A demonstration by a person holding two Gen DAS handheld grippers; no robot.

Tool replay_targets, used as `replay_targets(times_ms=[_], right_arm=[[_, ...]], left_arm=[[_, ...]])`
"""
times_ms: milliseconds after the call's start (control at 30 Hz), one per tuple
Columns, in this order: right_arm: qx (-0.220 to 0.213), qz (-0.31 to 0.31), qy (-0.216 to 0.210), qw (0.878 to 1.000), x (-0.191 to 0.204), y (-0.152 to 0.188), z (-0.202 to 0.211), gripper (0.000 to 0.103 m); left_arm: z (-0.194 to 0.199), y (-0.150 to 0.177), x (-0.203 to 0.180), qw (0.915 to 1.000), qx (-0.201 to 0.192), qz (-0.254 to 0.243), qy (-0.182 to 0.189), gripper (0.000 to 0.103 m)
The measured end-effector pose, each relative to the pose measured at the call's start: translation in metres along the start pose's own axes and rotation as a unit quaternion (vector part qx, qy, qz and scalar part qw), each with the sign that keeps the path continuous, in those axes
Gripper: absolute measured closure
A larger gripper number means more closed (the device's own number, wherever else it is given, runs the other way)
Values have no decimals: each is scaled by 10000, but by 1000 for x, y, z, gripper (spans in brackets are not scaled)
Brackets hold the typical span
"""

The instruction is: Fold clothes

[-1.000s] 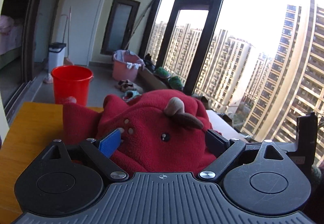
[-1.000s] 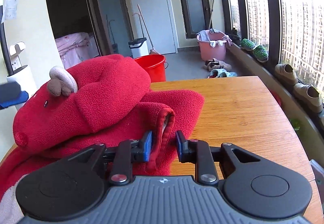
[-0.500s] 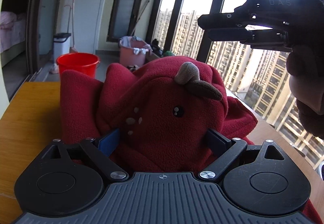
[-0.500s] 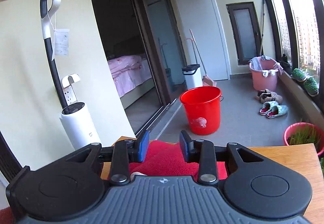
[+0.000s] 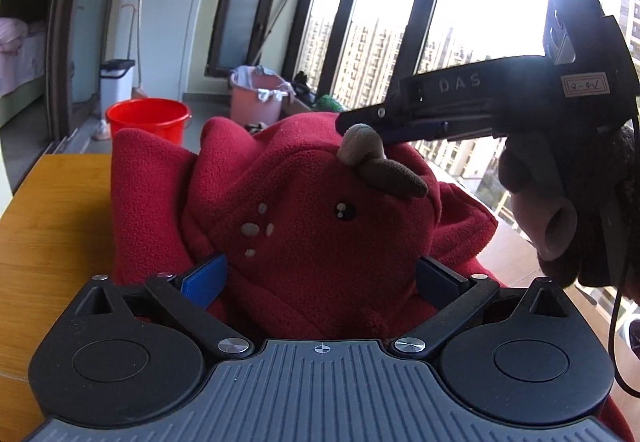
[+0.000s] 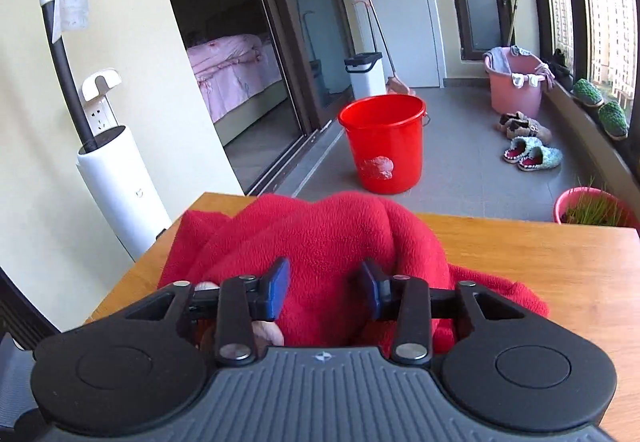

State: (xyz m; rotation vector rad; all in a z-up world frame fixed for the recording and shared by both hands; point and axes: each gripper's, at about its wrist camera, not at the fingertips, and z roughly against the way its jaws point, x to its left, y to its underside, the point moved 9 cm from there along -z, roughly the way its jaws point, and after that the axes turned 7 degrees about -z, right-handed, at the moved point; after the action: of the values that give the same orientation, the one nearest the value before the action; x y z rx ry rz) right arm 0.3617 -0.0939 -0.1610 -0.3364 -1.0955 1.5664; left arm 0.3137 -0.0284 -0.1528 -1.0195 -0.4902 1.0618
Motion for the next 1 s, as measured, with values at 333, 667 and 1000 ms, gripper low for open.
replay_targets(times_ms=[333,667,1000], right_arm=[[851,-603,25,9945,-38,-13,-88,25],[753,-1031,-788,9887,-25,0,-58,71],[270,-344,-767,9961,6,35,29,77]], left_arm=[[-1,-2,4,10000,20,34,14,0],[-1,-2,6,9999,30,108,36,0],[10,5,8,9988,83,88,483,0]])
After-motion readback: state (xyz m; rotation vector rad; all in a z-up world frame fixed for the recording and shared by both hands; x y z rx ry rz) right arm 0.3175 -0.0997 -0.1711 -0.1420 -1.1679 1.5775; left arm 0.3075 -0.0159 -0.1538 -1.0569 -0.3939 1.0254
